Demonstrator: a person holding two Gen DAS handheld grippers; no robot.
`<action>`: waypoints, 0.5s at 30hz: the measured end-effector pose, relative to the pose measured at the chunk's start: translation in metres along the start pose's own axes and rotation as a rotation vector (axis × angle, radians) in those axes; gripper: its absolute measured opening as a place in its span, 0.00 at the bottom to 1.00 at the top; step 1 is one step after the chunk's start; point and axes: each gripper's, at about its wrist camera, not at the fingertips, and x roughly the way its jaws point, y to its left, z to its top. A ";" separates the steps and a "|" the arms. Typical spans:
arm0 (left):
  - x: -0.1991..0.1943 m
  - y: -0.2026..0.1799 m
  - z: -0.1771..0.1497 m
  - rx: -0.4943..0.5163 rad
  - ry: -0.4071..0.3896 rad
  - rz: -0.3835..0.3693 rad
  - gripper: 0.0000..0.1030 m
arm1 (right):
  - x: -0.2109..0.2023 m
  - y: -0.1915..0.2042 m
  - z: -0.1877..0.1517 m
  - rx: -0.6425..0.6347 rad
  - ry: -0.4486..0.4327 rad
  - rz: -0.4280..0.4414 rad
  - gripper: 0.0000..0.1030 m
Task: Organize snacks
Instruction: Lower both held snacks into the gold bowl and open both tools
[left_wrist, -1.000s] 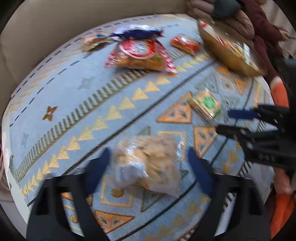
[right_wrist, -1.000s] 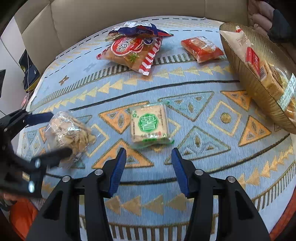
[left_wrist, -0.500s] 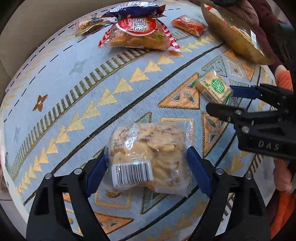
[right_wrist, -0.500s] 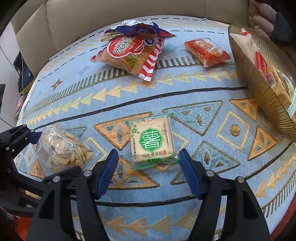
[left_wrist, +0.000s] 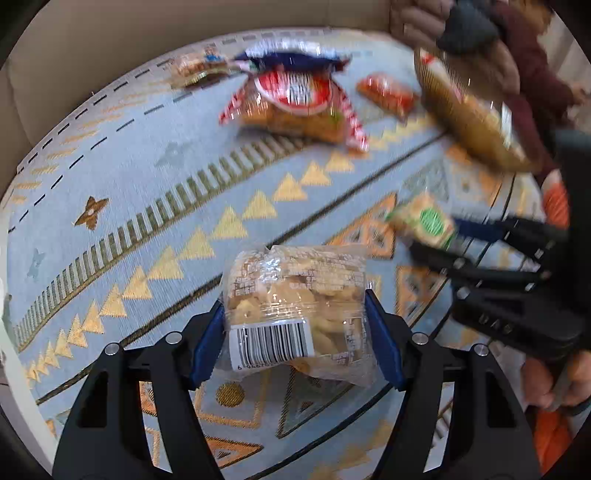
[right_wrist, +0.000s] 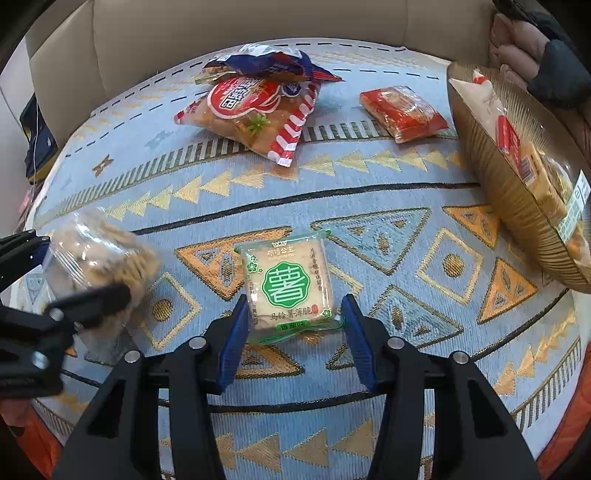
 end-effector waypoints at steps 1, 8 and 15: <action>-0.002 0.001 0.000 -0.011 -0.014 -0.014 0.68 | -0.002 -0.002 0.000 0.008 -0.004 0.004 0.48; -0.010 0.006 -0.001 -0.063 -0.060 -0.083 0.68 | -0.023 -0.017 0.001 0.051 -0.048 0.032 0.48; -0.022 -0.010 0.004 -0.029 -0.104 -0.111 0.68 | -0.058 -0.036 0.007 0.093 -0.128 0.053 0.48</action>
